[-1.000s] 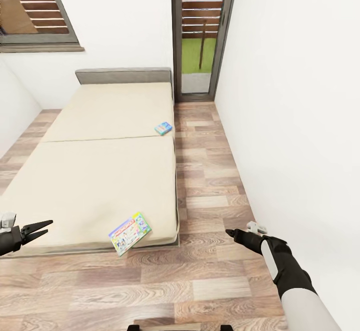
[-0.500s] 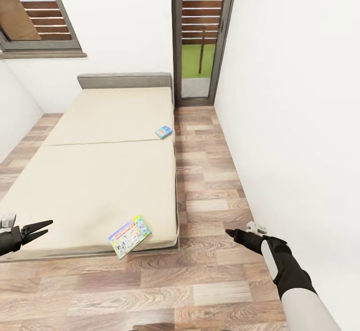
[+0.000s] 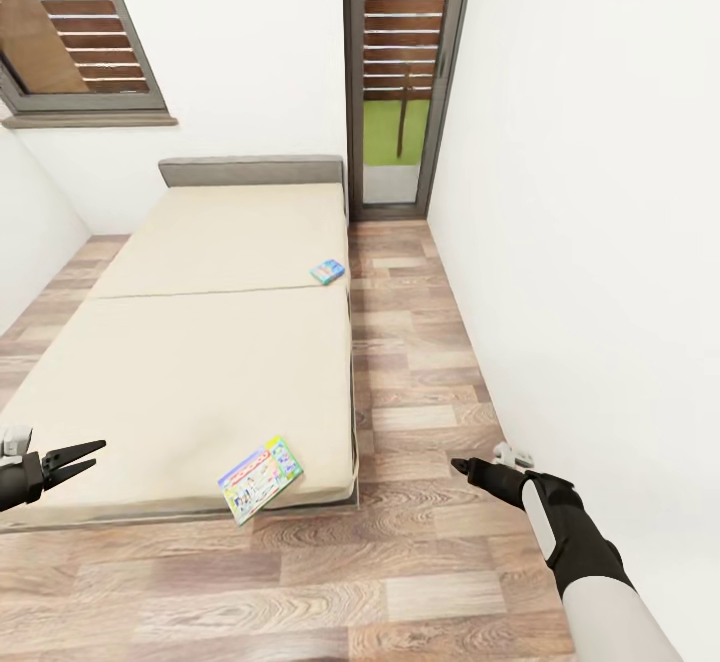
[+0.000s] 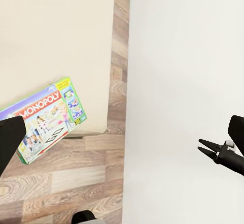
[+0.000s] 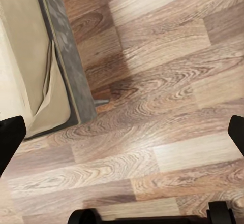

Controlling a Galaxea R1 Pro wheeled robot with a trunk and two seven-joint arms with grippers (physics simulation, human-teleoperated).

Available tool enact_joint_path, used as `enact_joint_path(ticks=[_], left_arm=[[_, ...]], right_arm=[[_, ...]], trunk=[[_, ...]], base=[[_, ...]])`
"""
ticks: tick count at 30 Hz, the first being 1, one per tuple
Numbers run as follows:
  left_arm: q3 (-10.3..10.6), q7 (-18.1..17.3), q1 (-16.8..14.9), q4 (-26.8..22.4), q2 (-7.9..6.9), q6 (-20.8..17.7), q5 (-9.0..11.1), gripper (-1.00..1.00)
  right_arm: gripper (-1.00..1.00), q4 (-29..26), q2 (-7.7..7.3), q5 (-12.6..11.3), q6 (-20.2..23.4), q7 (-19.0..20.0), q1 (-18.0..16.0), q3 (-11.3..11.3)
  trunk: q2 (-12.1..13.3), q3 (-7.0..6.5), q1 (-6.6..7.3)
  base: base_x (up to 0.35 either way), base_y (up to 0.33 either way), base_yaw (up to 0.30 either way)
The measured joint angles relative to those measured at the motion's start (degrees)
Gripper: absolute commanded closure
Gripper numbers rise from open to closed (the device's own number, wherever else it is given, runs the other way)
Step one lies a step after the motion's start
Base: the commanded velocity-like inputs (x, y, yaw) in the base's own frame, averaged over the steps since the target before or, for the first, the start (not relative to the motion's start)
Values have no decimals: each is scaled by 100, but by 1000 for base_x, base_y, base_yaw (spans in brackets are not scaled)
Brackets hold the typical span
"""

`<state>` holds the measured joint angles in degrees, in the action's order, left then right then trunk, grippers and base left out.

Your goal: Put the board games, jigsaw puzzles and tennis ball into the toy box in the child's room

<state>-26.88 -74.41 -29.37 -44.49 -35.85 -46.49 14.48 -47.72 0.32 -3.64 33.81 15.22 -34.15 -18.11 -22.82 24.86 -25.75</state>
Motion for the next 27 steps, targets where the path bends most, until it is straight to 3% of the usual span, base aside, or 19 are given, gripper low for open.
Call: enact_joint_path(ticks=[27], left_arm=[[0,0,-1,0,0,0,0,-100]], right_arm=[[-100,2,0,4,0,0,0,-1]], trunk=[[0,-256,0]], base=[[0,0,0]])
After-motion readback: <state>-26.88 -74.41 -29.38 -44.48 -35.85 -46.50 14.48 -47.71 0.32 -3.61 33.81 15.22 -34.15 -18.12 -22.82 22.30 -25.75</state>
